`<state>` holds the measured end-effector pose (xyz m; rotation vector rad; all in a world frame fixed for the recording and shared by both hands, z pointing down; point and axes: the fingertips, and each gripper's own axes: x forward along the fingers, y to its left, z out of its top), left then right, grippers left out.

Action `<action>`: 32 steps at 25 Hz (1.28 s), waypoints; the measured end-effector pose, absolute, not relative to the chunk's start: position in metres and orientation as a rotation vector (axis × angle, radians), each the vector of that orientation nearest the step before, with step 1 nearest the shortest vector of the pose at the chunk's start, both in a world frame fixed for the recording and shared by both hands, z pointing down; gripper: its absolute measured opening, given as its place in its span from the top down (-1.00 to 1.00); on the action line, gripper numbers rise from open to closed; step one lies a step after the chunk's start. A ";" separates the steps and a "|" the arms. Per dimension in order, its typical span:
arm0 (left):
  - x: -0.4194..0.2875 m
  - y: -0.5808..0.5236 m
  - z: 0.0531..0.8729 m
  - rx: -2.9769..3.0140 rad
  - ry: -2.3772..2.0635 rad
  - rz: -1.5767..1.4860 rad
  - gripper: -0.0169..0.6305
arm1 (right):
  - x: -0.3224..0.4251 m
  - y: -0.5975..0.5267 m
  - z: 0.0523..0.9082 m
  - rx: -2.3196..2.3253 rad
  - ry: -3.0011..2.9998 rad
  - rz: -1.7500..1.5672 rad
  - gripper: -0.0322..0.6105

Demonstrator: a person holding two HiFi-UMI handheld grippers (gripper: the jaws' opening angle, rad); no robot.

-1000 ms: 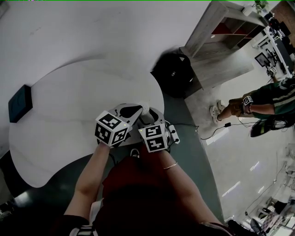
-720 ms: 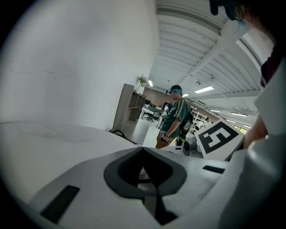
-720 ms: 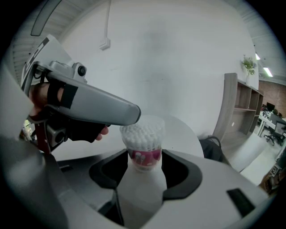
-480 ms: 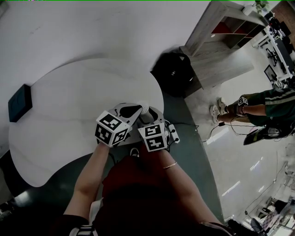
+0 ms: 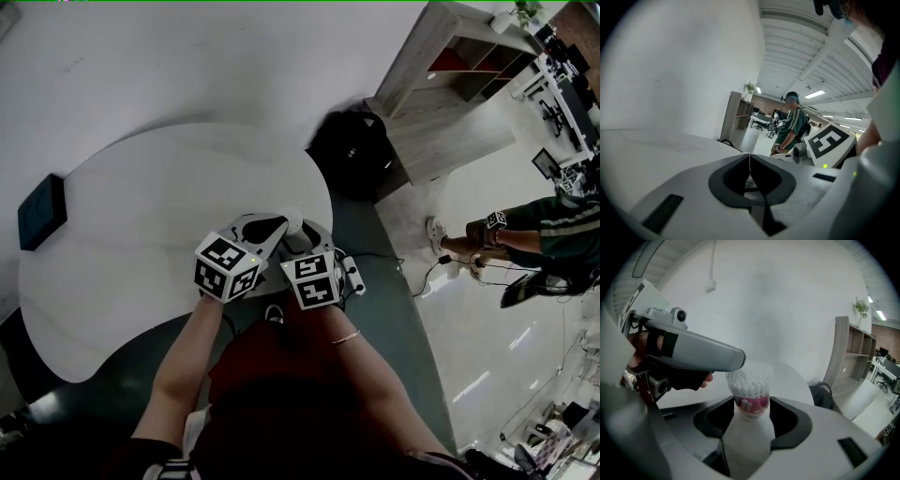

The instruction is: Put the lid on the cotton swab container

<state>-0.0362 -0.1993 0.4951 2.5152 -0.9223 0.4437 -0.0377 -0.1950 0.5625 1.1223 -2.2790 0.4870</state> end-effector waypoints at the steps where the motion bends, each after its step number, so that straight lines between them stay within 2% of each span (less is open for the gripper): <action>1: -0.039 -0.199 0.495 2.498 -0.934 0.422 0.87 | -0.038 -0.195 0.563 1.123 -2.278 0.486 0.13; 13: -0.075 -0.176 0.501 2.383 -1.024 0.341 0.88 | -0.036 -0.194 0.563 1.132 -2.264 0.483 0.12; 32: -0.085 -0.148 0.489 2.403 -1.071 0.312 0.87 | -0.024 -0.169 0.552 1.208 -2.274 0.478 0.12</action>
